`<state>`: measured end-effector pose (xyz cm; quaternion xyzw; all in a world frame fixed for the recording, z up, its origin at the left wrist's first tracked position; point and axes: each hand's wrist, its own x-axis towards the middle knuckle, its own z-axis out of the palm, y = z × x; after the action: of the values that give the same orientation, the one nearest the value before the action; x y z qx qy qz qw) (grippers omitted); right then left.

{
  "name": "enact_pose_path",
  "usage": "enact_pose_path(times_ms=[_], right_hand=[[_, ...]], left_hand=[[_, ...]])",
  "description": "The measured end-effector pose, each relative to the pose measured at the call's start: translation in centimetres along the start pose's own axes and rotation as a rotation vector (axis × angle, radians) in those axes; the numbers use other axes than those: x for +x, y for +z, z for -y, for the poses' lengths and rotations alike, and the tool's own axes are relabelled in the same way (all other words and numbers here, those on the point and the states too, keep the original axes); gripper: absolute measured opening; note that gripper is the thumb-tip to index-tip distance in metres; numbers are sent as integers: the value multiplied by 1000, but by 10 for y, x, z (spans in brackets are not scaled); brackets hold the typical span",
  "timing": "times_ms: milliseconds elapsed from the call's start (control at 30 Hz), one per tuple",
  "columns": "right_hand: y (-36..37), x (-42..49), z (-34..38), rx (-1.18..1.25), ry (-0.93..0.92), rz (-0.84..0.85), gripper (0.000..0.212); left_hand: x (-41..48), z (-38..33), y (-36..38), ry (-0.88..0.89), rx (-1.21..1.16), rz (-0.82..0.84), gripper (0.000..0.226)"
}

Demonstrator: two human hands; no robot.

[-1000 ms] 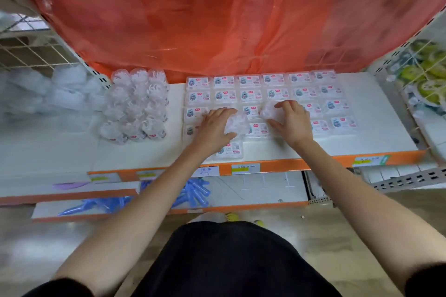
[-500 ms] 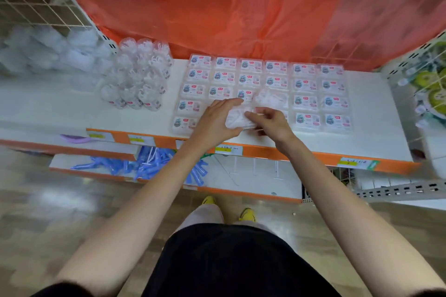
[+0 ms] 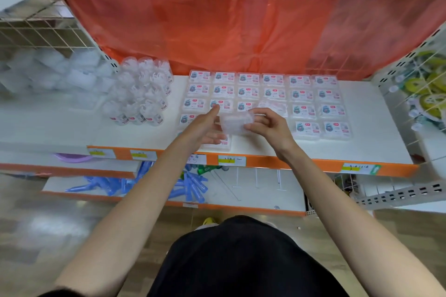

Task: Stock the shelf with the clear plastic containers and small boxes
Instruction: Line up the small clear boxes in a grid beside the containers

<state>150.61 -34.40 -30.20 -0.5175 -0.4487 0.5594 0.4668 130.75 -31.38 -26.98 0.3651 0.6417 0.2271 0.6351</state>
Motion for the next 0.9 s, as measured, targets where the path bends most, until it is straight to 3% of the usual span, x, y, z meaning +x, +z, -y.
enact_pose_path(times_ms=[167,300,433,533,667,900], right_hand=[[4,-1,-9,-25,-62,69,34],[7,1,-10,-49,-41,86,34],[17,7,-6,106,117,-2,30],[22,13,-4,66,221,-44,26],[23,16,-2,-70,256,41,26],[25,15,-3,38,259,-22,30]], left_hand=[[11,6,-6,27,-230,65,21],[16,14,-11,139,-270,50,40],[16,22,-13,297,-186,23,44],[15,27,-12,378,-103,27,48],[14,28,-11,395,-42,35,49],[16,29,-17,272,-136,33,34]])
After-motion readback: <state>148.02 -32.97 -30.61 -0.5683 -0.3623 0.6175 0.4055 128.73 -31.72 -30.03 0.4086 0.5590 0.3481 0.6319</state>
